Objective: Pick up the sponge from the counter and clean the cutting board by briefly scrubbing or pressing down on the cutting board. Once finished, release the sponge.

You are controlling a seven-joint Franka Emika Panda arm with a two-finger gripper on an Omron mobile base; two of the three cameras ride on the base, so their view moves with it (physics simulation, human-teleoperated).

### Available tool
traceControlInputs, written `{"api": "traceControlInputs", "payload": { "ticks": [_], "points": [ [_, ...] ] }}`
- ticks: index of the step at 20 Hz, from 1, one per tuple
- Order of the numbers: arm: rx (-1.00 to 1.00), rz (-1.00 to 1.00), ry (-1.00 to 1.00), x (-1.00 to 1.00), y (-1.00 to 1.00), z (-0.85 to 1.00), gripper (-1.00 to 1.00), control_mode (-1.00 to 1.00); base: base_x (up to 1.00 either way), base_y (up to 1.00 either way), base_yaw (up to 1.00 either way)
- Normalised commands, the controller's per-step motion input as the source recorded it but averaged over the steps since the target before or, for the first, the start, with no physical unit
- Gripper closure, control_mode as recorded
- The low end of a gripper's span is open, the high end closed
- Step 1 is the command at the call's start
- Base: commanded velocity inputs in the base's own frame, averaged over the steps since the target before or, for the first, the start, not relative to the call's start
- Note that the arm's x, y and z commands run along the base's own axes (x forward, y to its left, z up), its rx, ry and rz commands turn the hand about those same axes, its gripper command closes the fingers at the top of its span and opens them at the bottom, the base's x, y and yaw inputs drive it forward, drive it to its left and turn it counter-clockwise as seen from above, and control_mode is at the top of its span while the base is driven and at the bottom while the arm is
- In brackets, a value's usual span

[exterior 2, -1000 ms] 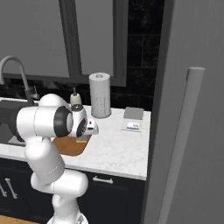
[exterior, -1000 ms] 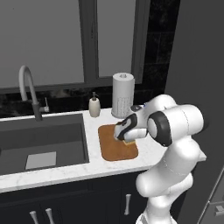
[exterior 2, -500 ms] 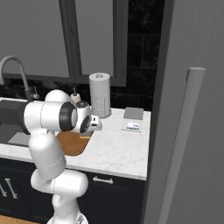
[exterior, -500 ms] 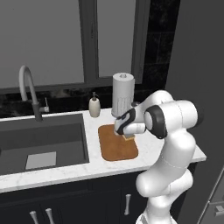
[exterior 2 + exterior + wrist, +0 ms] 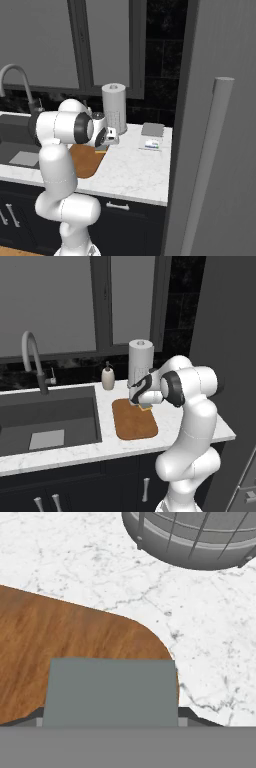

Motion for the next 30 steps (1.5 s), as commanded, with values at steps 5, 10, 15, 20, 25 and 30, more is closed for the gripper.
{"api": "traceControlInputs", "payload": {
  "ticks": [5, 10, 15, 20, 25, 30],
  "points": [
    [0.0, -0.01, -0.06, 0.42, 0.24, -0.19, 1.0, -1.0, 0.0, 0.0, 0.0],
    [0.0, -0.03, -0.06, 0.35, 0.45, -0.22, 1.0, -1.0, 0.0, 0.0, 0.0],
    [0.0, -0.05, -0.02, 0.27, 0.55, -0.26, 1.0, -1.0, 0.0, 0.0, 0.0],
    [0.0, -0.07, 0.0, 0.07, 0.61, -0.31, 1.0, -1.0, 0.0, 0.0, 0.0],
    [0.02, -0.08, 0.0, 0.0, 0.63, -0.22, 1.0, -1.0, 0.0, 0.0, 0.0],
    [0.07, -0.07, 0.0, -0.06, 0.44, -0.2, 1.0, -1.0, 0.0, 0.0, 0.0]
  ]
}}
